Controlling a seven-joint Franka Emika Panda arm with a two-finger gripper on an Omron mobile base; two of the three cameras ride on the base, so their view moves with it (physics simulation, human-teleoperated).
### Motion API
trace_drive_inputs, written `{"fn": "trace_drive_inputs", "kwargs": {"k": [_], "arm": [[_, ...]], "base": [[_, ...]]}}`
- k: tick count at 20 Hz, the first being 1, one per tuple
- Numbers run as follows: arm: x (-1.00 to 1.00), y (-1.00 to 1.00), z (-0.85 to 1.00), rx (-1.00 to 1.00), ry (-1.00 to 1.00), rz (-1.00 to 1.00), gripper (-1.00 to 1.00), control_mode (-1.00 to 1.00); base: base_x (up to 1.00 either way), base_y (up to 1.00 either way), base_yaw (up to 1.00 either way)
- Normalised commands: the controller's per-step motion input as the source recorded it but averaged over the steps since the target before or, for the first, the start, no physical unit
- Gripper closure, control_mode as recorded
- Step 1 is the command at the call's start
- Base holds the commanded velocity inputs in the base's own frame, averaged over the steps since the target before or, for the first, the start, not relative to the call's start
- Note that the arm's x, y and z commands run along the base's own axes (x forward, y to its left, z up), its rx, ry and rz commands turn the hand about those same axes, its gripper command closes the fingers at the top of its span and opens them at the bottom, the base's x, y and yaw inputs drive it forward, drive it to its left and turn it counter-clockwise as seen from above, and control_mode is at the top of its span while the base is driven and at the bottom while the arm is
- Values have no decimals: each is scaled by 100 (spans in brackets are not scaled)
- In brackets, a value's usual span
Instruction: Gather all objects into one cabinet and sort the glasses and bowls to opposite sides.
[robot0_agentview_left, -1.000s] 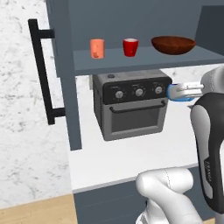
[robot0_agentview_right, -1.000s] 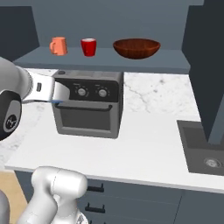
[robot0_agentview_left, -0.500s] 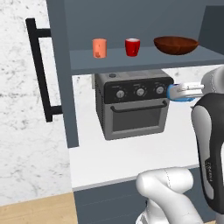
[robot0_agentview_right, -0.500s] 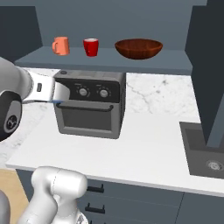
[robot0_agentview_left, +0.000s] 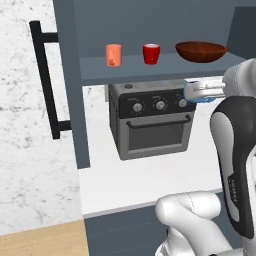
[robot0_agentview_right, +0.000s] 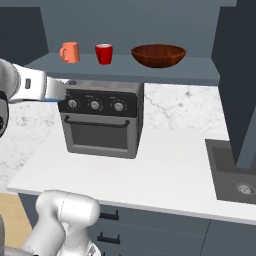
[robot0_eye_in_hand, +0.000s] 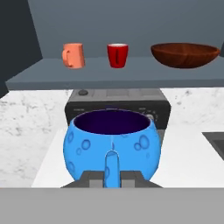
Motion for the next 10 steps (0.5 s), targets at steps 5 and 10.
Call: {"fn": "trace_drive_inputs", "kwargs": {"k": [5,10], "arm": [[9,24,44,0,-6,0,100,-100],[63,1,-1,0,0,0,100,-100]], "base": [[0,0,0],[0,0,0]]}}
